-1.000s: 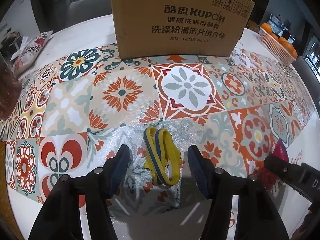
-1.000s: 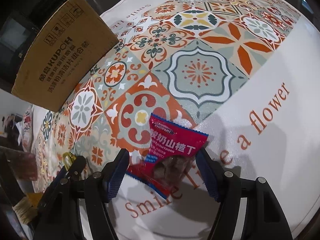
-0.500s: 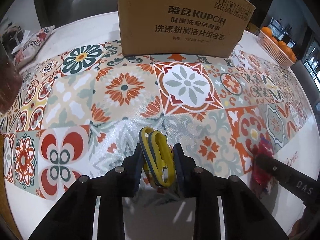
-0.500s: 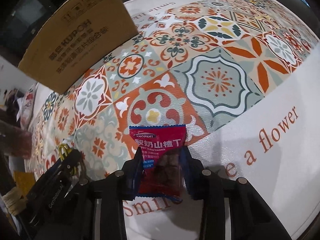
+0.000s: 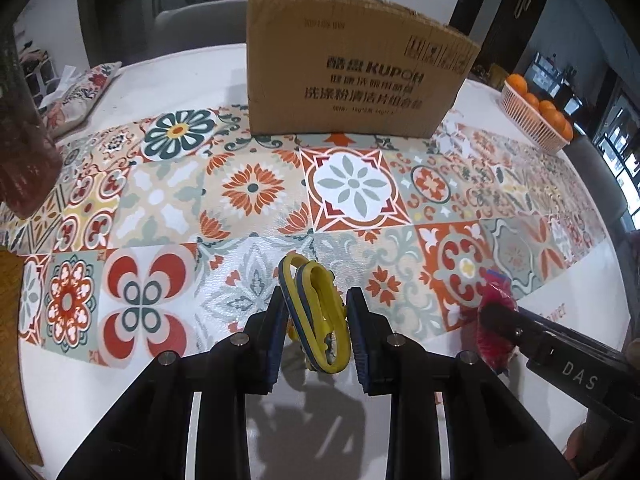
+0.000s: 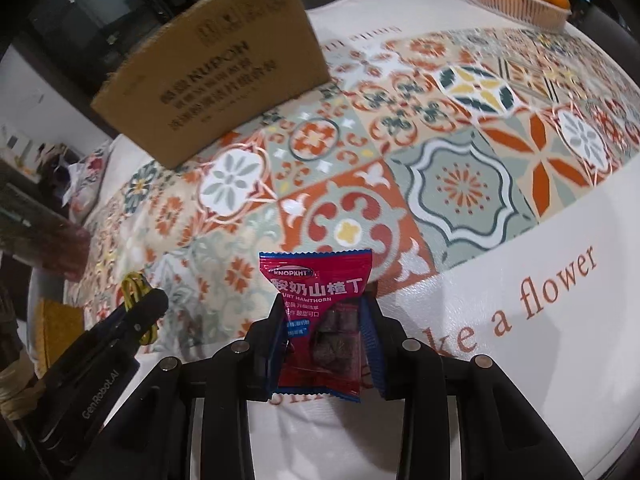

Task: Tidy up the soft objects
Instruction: 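Lift the strap with left tool while right tool carries the candy packet to the box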

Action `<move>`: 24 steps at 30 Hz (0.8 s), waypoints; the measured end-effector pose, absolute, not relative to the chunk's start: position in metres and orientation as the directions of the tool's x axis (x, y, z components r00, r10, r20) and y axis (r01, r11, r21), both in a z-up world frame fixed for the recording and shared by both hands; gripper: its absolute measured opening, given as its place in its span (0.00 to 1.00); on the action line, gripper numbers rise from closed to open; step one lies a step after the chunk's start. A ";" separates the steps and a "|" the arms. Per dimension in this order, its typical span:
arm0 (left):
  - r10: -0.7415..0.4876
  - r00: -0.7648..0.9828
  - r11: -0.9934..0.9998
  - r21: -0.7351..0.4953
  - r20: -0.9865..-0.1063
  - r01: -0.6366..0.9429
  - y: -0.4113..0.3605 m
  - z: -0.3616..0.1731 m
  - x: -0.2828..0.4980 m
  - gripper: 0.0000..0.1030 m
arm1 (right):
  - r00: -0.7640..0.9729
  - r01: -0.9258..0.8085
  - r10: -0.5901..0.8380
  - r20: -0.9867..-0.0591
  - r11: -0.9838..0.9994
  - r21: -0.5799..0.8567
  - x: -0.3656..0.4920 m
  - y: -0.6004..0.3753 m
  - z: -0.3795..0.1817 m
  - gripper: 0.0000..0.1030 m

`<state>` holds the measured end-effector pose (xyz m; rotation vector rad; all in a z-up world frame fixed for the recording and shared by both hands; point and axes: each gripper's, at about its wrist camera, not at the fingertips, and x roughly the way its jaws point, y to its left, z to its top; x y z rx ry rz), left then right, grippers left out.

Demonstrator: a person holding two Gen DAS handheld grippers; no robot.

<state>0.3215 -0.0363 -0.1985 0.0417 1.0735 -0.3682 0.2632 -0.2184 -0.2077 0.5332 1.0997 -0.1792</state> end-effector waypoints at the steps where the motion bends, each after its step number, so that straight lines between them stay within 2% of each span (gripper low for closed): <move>1: -0.275 0.427 0.939 -0.145 -0.861 0.312 -0.035 -0.196 0.320 0.29 | 0.463 0.382 0.123 -0.878 0.866 0.323 0.263 -0.217 -0.204 0.35; 24: -0.268 0.603 0.957 -0.137 -0.751 0.254 -0.027 -0.105 0.290 0.29 | 0.648 0.152 0.173 -0.741 0.924 0.350 0.267 -0.212 -0.116 0.35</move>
